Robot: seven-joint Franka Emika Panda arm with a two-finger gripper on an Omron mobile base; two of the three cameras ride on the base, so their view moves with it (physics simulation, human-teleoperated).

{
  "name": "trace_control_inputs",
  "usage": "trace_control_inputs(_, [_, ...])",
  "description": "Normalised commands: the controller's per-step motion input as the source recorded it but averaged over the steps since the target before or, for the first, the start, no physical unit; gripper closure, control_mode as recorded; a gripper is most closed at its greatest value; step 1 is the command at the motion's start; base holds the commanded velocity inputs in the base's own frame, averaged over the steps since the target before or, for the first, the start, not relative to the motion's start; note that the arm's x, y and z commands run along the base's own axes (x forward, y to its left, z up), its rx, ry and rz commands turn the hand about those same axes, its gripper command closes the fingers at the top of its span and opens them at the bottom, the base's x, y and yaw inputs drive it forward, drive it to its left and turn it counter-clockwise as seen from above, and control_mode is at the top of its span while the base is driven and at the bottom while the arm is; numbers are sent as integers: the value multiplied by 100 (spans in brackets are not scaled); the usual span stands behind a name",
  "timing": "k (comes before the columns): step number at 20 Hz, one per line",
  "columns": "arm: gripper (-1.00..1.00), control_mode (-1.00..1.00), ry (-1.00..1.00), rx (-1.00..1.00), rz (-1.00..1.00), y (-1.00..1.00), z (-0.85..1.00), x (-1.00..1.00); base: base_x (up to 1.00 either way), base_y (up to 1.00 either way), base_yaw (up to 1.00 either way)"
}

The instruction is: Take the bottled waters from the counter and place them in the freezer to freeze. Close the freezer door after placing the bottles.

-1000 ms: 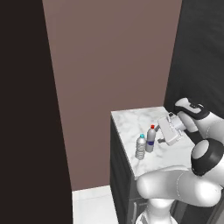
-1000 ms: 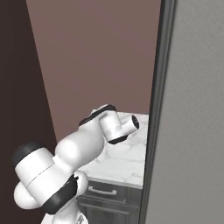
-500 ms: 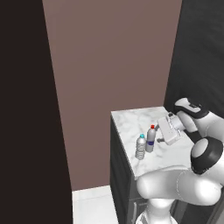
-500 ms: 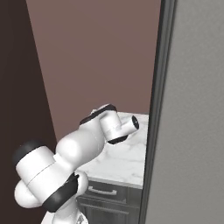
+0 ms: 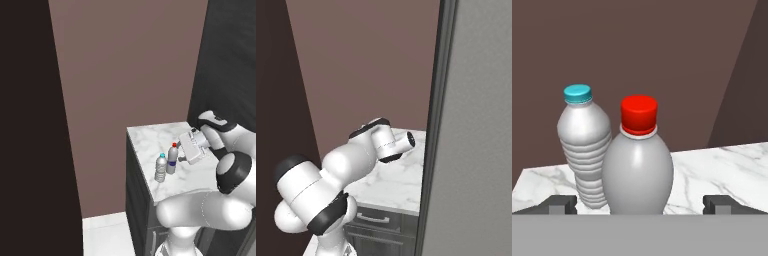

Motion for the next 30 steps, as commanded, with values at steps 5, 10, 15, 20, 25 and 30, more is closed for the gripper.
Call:
trace_control_inputs(5, [-100, -100, 1, 0, 0, 14, -3, 0, 0, 0, 0])
trace_control_inputs(10, [-100, -100, 1, 0, 0, 12, 0, 0, 0, 0, 0])
trace_control_inputs(15, [-100, -100, 0, 0, 0, 1, -2, 0, 0, 0, 0])
trace_control_inputs(20, [-100, -100, 0, 0, 0, 2, -2, 0, 0, 0, 0])
trace_control_inputs(25, [-100, -100, 0, 0, 0, 14, -1, 0, 0, 0, 0])
trace_control_inputs(30, [100, -100, 0, 2, 0, 13, -1, 0, 0, 0, 0])
